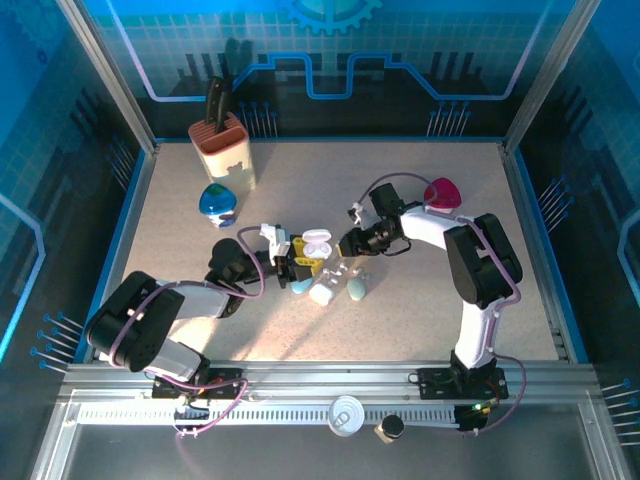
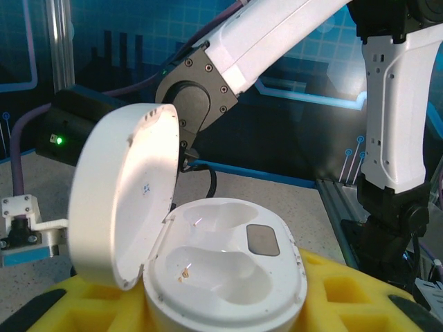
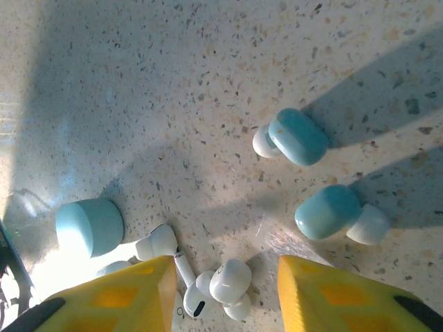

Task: Insert the wireless bluetooth earbuds into the charging case

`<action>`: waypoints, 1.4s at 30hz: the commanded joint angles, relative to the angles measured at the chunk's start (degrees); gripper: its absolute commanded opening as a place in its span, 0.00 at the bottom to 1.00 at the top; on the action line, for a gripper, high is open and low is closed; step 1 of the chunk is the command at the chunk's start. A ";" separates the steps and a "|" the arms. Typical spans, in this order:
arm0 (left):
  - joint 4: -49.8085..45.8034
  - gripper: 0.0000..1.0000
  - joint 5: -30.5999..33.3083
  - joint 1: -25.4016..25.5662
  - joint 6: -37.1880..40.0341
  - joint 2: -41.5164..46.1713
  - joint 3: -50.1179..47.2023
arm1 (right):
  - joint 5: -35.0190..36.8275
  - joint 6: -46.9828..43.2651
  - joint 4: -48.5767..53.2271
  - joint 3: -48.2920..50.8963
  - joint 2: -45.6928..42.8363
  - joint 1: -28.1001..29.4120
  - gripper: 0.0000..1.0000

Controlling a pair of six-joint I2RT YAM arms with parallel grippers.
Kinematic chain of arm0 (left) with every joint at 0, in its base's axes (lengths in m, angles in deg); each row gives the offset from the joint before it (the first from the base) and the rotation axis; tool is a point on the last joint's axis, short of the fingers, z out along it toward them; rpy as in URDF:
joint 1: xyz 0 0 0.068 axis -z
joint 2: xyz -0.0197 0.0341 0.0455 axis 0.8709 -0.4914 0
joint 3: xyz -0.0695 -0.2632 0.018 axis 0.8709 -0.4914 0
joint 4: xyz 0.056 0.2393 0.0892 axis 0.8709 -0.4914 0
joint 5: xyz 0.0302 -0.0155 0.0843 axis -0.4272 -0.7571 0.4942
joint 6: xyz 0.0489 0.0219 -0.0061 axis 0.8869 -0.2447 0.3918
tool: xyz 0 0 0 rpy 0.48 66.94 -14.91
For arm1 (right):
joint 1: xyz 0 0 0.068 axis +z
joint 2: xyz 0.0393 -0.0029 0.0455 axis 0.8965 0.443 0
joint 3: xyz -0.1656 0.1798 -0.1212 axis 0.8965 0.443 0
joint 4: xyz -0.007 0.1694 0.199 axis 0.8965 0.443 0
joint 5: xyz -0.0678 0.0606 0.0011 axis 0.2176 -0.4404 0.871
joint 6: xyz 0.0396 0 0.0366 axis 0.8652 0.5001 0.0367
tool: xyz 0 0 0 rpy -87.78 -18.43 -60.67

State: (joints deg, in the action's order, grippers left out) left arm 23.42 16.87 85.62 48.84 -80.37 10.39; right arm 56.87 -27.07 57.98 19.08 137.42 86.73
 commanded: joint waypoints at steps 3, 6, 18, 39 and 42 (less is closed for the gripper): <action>-0.11 0.38 -0.24 -2.61 1.72 2.30 -1.75 | 11.86 6.26 2.13 2.08 -2.32 3.93 0.39; 2.75 0.38 -0.25 -6.05 0.27 2.40 -2.93 | 18.04 9.03 2.54 2.79 -3.68 6.76 0.39; 3.39 0.38 -1.39 -11.49 -0.04 3.41 -2.89 | 31.52 10.14 10.53 -2.66 -0.37 13.83 0.42; 3.38 0.38 -2.92 -11.48 -0.89 3.50 -2.63 | 38.47 8.72 15.72 -6.43 0.21 14.86 0.31; 3.39 0.38 -3.18 -11.48 -1.04 3.33 -2.50 | 38.68 8.60 15.91 -6.72 0.22 14.94 0.26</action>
State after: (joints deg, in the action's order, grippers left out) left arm 24.93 15.34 74.54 48.18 -78.09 7.68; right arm 94.40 -18.33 71.92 13.92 137.59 101.20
